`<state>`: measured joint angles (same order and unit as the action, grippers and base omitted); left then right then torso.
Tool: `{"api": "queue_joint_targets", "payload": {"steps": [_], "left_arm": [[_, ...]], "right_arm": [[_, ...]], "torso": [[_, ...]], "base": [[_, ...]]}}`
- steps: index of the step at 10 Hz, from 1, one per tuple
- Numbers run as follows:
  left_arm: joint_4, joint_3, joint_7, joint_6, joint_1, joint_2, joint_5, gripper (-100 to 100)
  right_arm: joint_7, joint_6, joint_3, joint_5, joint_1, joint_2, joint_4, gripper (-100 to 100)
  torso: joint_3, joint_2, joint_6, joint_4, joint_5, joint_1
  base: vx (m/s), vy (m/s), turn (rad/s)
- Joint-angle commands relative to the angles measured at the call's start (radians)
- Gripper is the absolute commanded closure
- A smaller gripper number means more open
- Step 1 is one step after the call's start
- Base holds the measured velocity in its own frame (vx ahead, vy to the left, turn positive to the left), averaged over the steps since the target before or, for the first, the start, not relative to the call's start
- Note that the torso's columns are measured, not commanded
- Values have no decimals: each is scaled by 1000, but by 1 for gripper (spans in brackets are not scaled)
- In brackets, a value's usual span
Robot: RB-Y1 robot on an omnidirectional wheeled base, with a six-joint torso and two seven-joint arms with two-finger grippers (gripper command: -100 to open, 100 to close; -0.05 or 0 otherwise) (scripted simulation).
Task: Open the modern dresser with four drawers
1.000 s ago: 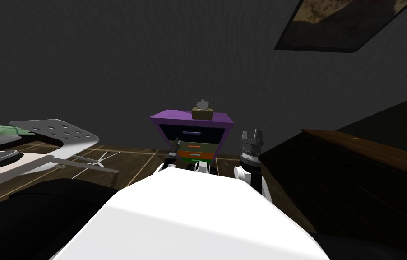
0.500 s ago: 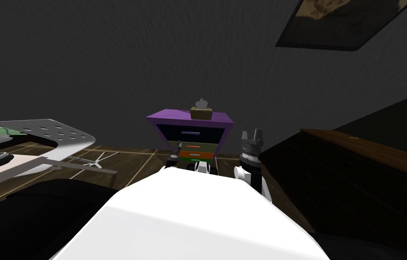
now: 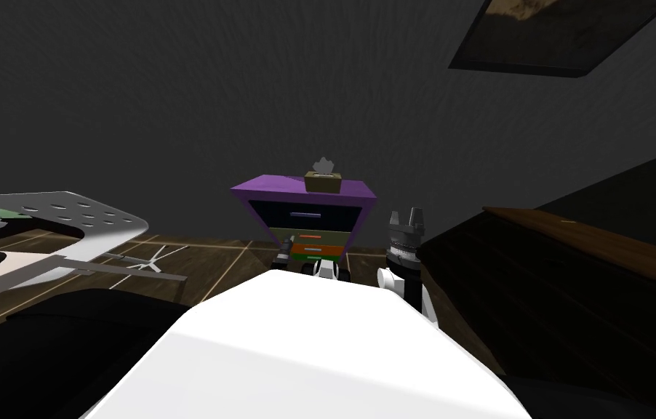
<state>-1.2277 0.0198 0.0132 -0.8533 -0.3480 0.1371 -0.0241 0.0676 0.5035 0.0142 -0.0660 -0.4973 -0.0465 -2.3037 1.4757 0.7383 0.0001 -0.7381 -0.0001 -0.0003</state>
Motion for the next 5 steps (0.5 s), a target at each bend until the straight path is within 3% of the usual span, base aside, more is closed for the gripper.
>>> {"api": "queue_joint_targets", "payload": {"steps": [1, 5], "left_arm": [[69, 5, 0, -21, 8, -22, 2, -100], [153, 10, 1, -51, 19, -89, 4, -100]], "right_arm": [[0, 0, 0, 0, 0, 0, 0, 0], [0, 0, 0, 0, 0, 0, 0, 0]], "torso": [[0, 0, 0, 0, 0, 0], [0, 0, 0, 0, 0, 0]], "base": [[-2, -12, -8], [-1, -10, -8]]}}
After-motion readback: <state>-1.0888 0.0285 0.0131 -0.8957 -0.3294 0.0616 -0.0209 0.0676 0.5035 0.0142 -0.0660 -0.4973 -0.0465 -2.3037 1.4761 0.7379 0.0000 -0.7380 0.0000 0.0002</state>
